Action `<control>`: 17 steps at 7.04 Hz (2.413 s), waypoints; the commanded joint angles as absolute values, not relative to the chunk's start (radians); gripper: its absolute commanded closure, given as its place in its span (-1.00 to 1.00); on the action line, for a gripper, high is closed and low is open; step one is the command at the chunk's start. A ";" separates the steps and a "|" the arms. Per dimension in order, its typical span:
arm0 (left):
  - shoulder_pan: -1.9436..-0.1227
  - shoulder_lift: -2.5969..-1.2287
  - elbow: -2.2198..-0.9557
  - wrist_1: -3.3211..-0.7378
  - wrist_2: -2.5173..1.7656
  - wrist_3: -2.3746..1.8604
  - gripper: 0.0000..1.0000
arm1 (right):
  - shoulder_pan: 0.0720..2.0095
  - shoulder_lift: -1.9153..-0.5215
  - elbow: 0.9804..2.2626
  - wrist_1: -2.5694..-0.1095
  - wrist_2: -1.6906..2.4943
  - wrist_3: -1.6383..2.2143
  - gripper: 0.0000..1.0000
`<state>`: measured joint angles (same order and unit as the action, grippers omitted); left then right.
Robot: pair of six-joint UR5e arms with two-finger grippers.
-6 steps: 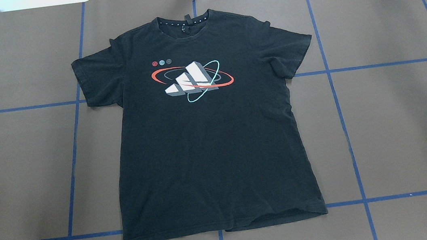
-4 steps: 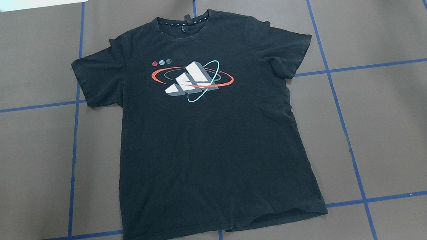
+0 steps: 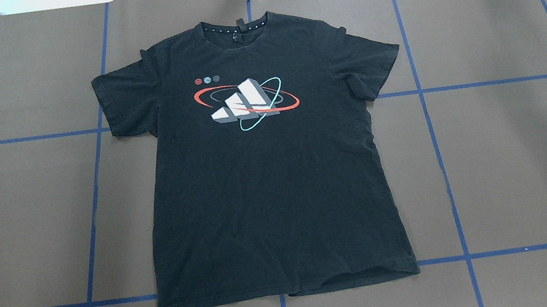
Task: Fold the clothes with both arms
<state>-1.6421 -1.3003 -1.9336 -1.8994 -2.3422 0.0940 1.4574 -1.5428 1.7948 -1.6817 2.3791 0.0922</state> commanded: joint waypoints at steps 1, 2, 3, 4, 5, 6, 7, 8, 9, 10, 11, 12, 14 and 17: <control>-1.641 -1.289 -1.950 -1.901 -2.347 0.095 -1.00 | 1.415 -1.543 1.790 -1.573 2.407 0.118 -1.00; -1.641 -1.289 -1.951 -1.901 -2.347 0.095 -1.00 | 1.351 -1.516 1.763 -1.530 2.399 0.224 -1.00; -1.640 -1.289 -1.947 -1.907 -2.345 0.098 -1.00 | 1.300 -1.397 1.661 -1.478 2.393 0.403 -1.00; -1.640 -1.290 -1.948 -1.934 -2.347 0.095 -1.00 | 1.245 -1.297 1.546 -1.368 2.382 0.583 -0.99; -1.640 -1.289 -1.951 -1.934 -2.347 0.095 -1.00 | 1.206 -1.204 1.419 -1.221 2.356 0.783 -0.97; -1.640 -1.289 -1.951 -1.934 -2.347 0.094 -1.00 | 1.151 -1.151 1.340 -1.074 2.285 0.984 -0.96; -1.640 -1.289 -1.957 -1.934 -2.347 0.094 -1.00 | 1.085 -1.105 1.292 -0.977 2.182 1.187 -0.95; -1.640 -1.289 -1.956 -1.934 -2.345 0.094 -1.00 | 1.034 -1.051 1.219 -0.903 2.090 1.325 -0.89; -1.640 -1.287 -1.957 -1.936 -2.347 0.094 -1.00 | 1.010 -1.016 1.138 -0.841 2.048 1.342 -0.83; -1.640 -1.285 -1.959 -1.937 -2.349 0.094 -1.00 | 0.974 -0.976 1.068 -0.791 1.986 1.342 -0.77; -1.640 -1.284 -1.965 -1.937 -2.349 0.094 -1.00 | 0.950 -0.959 1.054 -0.790 1.923 1.341 -0.55; -1.640 -1.285 -1.965 -1.937 -2.349 0.094 -1.00 | 0.928 -0.957 1.034 -0.788 1.890 1.330 -0.52; -1.640 -1.284 -1.965 -1.937 -2.362 0.094 -1.00 | 0.907 -0.954 1.023 -0.788 1.847 1.301 -0.32; -1.640 -1.284 -1.965 -1.937 -2.364 0.094 -1.00 | 0.910 -0.957 1.025 -0.790 1.848 1.289 0.99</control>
<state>-1.6398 -1.2840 -1.9650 -1.9374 -2.3632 0.0936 0.9090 -0.9568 1.0241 -0.7894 1.8472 1.2912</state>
